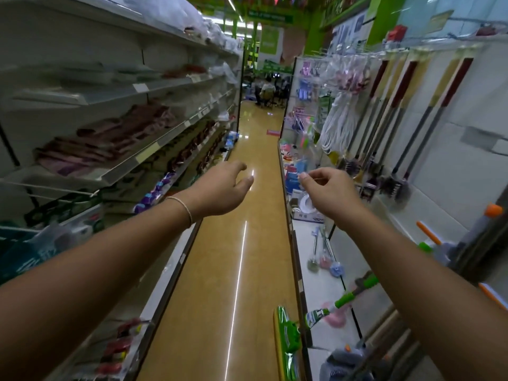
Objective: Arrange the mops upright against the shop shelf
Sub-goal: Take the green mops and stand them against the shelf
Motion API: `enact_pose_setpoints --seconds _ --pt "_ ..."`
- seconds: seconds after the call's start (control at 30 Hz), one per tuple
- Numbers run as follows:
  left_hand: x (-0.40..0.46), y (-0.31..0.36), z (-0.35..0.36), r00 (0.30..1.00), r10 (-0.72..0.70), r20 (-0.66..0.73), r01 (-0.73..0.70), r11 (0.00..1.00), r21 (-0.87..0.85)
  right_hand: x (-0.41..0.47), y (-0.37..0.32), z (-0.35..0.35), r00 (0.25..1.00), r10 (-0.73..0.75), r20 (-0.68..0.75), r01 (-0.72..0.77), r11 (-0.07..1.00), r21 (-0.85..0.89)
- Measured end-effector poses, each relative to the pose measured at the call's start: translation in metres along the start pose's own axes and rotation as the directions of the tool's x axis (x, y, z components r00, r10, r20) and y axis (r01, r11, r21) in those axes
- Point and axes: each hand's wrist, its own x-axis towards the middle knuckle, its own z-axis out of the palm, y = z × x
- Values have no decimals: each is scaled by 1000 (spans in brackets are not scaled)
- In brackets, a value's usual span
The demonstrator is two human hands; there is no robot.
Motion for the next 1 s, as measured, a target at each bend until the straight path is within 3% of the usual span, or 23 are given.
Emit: enact_pose_setpoints --seconds 0.3,0.6,1.0 --pt "119 -29 38 1000 8 -22 -9 999 -37 112 45 20 1000 7 28 -6 1000 -31" --pt "246 -72 98 990 103 92 -91 988 -123 207 106 66 983 156 -99 -162 986 -48" --pt "406 -97 181 873 383 300 -329 919 -217 269 189 82 804 462 -375 -506 863 -22"
